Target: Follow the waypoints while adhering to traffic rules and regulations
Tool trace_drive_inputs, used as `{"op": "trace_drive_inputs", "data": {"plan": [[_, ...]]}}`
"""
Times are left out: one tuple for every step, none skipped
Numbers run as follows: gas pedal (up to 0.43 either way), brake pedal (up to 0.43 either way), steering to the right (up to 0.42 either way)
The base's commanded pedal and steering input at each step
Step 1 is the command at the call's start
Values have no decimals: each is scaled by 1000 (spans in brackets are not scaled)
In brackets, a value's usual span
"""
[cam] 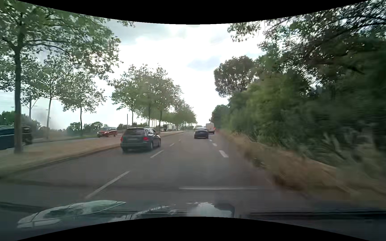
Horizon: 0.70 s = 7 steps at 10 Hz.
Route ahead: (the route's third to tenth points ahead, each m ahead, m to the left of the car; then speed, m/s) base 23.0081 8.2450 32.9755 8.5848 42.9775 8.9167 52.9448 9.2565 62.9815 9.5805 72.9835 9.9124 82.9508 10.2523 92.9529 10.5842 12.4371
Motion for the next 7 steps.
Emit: {"op": "trace_drive_inputs", "data": {"plan": [[79, 0, 15], [79, 0, 13], [79, 0, 11], [79, 0, 6], [87, 0, 6], [87, 0, 5], [87, 0, 4]]}}
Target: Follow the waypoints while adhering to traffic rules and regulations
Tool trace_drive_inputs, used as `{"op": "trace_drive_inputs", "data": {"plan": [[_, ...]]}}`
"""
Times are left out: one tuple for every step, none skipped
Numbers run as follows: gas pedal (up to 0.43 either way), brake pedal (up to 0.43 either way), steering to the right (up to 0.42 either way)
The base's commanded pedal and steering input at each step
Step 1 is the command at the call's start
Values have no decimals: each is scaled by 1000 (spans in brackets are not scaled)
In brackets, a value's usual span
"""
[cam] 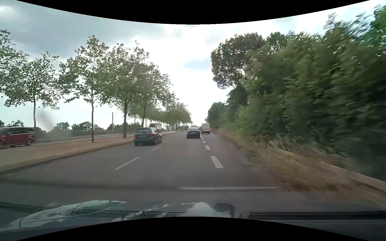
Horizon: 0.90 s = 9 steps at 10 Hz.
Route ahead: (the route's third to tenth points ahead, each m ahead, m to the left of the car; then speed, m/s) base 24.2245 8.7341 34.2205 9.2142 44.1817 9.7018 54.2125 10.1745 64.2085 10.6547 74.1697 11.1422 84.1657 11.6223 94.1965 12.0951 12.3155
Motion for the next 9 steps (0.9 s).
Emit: {"op": "trace_drive_inputs", "data": {"plan": [[87, 0, 4], [87, 0, 3], [87, 0, 3], [87, 0, 2], [87, 0, 2], [87, 0, 1], [87, 0, 0], [87, 0, 0], [87, 0, 0]]}}
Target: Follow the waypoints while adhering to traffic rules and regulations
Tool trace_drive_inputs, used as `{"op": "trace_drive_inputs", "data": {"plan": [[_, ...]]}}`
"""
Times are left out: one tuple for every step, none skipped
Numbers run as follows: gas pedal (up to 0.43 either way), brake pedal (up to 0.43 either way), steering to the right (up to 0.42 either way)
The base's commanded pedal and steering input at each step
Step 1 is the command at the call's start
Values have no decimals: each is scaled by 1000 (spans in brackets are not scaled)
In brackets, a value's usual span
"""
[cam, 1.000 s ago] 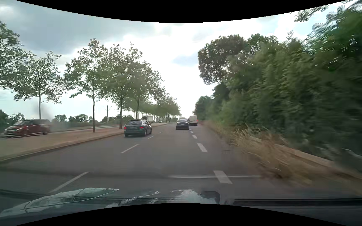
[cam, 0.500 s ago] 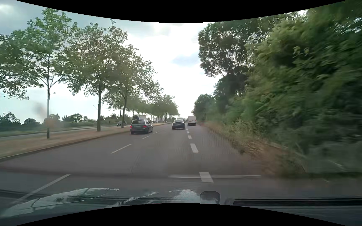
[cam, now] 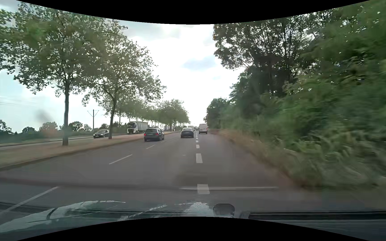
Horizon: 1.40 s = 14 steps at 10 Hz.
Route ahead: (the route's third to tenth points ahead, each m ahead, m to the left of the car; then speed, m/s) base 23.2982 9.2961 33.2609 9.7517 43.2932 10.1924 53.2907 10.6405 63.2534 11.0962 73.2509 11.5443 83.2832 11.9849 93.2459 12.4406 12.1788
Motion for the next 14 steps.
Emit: {"op": "trace_drive_inputs", "data": {"plan": [[87, 0, -1], [87, 0, -1], [110, 0, -1], [110, 0, -2], [110, 0, -2], [110, 0, -4], [110, 0, -4], [110, 0, -4], [110, 0, -4], [118, 0, -4], [118, 0, -4], [118, 0, -4], [118, 0, -5], [118, 0, -8]]}}
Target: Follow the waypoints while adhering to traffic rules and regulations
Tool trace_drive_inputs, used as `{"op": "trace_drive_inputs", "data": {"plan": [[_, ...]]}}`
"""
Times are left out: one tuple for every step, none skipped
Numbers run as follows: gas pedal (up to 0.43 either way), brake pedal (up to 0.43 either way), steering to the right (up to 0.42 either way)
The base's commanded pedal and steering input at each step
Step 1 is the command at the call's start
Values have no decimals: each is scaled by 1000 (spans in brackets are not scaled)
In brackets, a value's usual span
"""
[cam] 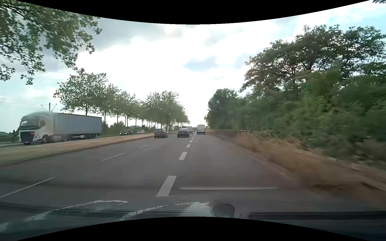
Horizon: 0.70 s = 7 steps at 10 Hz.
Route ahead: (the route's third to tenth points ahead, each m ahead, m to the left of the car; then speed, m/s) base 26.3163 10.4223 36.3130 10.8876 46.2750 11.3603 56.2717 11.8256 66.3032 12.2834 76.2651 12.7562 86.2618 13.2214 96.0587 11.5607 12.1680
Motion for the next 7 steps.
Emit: {"op": "trace_drive_inputs", "data": {"plan": [[130, 0, -8], [130, 0, -8], [130, 0, -8], [130, 0, -8], [130, 0, -8], [130, 0, -7], [130, 0, -7]]}}
